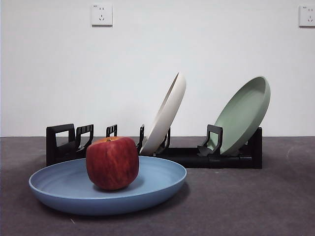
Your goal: Take the blue plate from the plate rack,put the plate on the table,take the apple from the table,put the apple in the plate
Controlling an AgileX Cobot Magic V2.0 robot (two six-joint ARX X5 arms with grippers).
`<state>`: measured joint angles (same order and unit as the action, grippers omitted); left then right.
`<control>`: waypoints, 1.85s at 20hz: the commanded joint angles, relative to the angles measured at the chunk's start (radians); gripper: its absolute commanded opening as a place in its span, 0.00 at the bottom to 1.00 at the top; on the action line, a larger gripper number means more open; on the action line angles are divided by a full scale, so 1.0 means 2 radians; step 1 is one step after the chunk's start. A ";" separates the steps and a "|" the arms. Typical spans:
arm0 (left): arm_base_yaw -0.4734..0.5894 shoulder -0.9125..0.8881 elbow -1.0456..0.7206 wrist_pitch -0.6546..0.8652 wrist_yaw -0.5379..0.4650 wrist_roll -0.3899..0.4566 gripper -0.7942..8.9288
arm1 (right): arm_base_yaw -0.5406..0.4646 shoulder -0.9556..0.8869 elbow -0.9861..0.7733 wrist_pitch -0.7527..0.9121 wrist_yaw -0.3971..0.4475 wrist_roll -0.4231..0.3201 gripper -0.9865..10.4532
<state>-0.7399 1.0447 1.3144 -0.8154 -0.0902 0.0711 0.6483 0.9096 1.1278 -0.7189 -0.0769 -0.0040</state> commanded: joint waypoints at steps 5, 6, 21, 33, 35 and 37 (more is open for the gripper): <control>0.001 -0.139 -0.256 0.177 -0.007 -0.037 0.07 | 0.000 -0.102 -0.237 0.166 0.001 0.066 0.08; 0.001 -0.162 -0.294 0.203 -0.007 -0.042 0.07 | 0.000 -0.116 -0.267 0.191 0.003 0.074 0.08; 0.001 -0.208 -0.368 0.237 -0.006 -0.057 0.08 | 0.000 -0.135 -0.309 0.213 0.029 0.073 0.09; 0.233 -0.417 -0.467 0.278 0.078 0.002 0.08 | 0.000 -0.135 -0.309 0.212 0.029 0.072 0.09; 0.284 -0.470 -0.525 0.305 0.077 0.002 0.08 | 0.000 -0.135 -0.309 0.212 0.029 0.072 0.09; 0.316 -0.509 -0.577 0.329 0.075 0.002 0.08 | 0.000 -0.135 -0.309 0.212 0.029 0.073 0.09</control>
<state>-0.1127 0.0330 0.1764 -0.1699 0.0601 0.0612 0.6483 0.6399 0.5137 -0.2985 -0.0223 0.1349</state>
